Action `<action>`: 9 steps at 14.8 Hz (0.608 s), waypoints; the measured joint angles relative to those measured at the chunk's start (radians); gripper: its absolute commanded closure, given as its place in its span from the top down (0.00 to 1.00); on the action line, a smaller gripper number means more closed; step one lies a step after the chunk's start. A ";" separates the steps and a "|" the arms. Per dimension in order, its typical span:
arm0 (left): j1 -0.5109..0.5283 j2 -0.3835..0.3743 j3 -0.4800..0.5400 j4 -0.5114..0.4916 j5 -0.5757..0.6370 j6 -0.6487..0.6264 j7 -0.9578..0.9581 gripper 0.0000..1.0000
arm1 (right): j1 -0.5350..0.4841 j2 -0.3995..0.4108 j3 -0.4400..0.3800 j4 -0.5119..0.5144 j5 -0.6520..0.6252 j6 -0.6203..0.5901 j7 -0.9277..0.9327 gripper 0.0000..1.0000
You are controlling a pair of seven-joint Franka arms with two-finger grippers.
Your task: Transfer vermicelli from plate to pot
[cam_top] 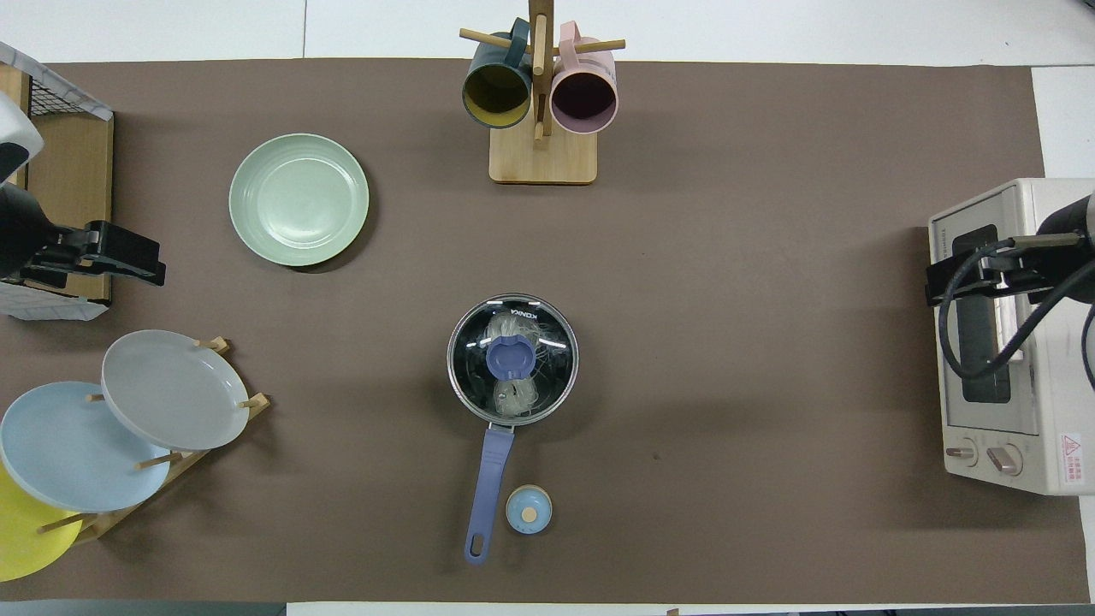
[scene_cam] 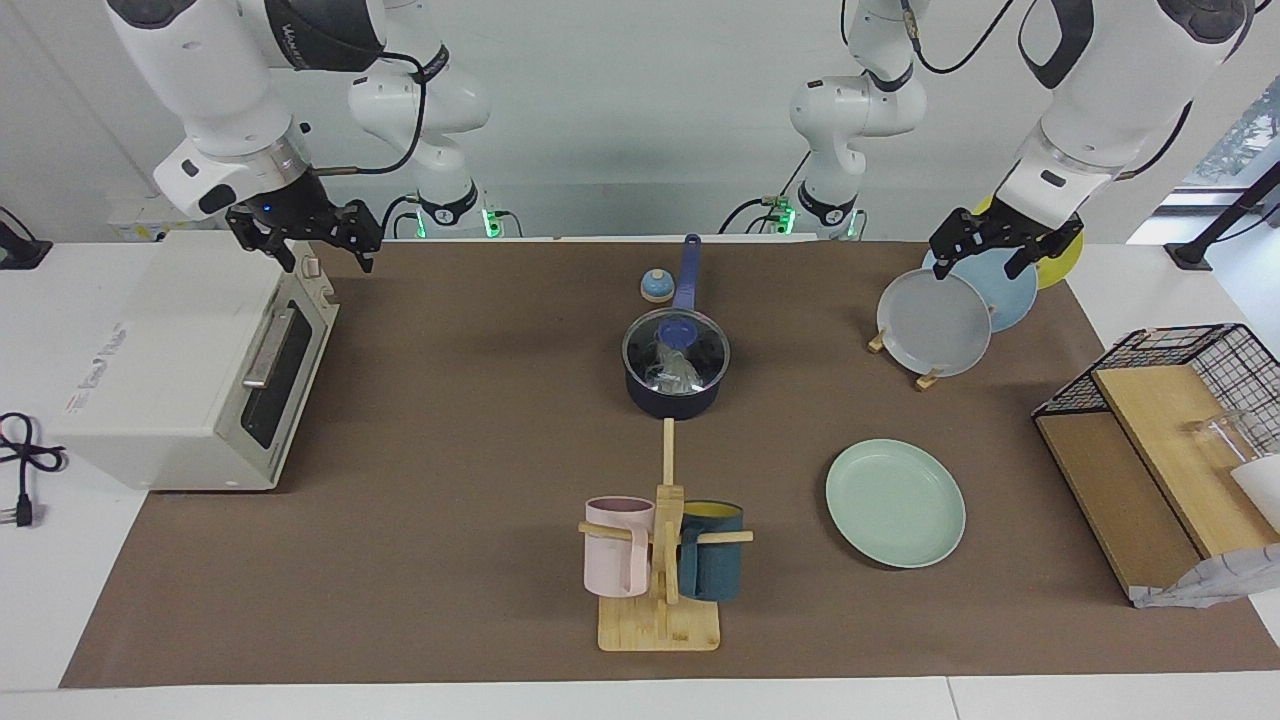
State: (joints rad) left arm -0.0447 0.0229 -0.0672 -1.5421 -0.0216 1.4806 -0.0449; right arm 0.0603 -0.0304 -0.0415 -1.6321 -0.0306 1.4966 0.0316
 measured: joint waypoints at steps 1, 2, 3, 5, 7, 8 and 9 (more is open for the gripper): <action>0.000 0.000 0.000 0.000 0.000 0.000 0.000 1.00 | -0.001 0.000 0.000 0.000 0.000 0.000 0.000 1.00; 0.000 0.000 0.000 0.000 0.000 0.000 0.000 1.00 | -0.003 0.000 0.000 0.000 0.000 0.000 0.000 1.00; 0.000 0.000 0.000 0.000 0.000 0.000 0.000 1.00 | -0.007 0.000 0.000 0.000 0.000 0.000 0.000 1.00; 0.000 0.000 0.000 0.000 0.000 0.000 0.000 1.00 | -0.021 0.000 0.001 0.000 0.001 0.000 -0.017 1.00; 0.000 0.000 0.000 0.000 0.000 0.000 0.000 1.00 | -0.032 0.000 0.001 0.000 0.001 0.000 -0.038 1.00; 0.000 0.000 0.000 0.000 0.000 0.000 0.000 1.00 | -0.033 0.000 0.001 0.000 0.001 0.000 -0.041 1.00; 0.000 0.000 0.000 0.000 0.000 0.000 0.000 1.00 | -0.035 0.000 0.003 0.000 0.001 0.000 -0.041 1.00</action>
State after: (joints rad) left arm -0.0447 0.0229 -0.0672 -1.5421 -0.0216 1.4806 -0.0449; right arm 0.0251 -0.0304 -0.0385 -1.6318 -0.0296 1.4966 -0.0093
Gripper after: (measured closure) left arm 0.000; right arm 0.000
